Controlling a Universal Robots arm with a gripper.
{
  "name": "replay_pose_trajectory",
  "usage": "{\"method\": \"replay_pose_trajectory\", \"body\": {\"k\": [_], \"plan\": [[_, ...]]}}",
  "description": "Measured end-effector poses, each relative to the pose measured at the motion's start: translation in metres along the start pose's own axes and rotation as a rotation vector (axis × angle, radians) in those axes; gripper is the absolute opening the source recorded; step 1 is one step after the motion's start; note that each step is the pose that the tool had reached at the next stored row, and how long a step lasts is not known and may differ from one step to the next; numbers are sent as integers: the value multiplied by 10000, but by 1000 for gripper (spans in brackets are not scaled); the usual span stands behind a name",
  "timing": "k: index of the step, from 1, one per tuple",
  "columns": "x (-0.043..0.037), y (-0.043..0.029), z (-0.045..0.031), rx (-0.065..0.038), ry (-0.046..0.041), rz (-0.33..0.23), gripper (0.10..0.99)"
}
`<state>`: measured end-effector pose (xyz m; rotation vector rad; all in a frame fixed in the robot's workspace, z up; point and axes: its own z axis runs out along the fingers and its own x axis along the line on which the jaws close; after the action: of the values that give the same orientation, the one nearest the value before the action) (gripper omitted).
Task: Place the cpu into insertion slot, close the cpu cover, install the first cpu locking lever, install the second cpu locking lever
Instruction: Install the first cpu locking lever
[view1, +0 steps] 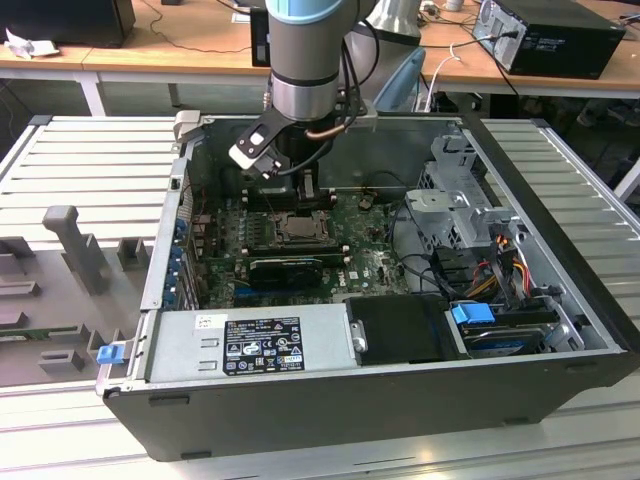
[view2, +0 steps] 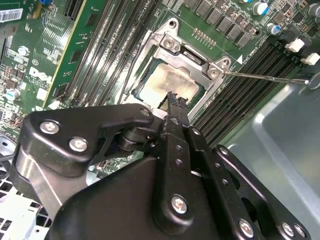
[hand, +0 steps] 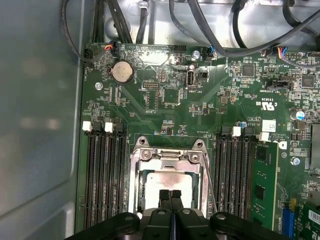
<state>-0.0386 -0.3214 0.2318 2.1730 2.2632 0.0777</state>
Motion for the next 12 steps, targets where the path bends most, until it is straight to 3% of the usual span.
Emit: {"method": "replay_pose_trajectory", "body": {"k": [12], "plan": [[2, 2, -55, 1, -1, 0, 106]]}}
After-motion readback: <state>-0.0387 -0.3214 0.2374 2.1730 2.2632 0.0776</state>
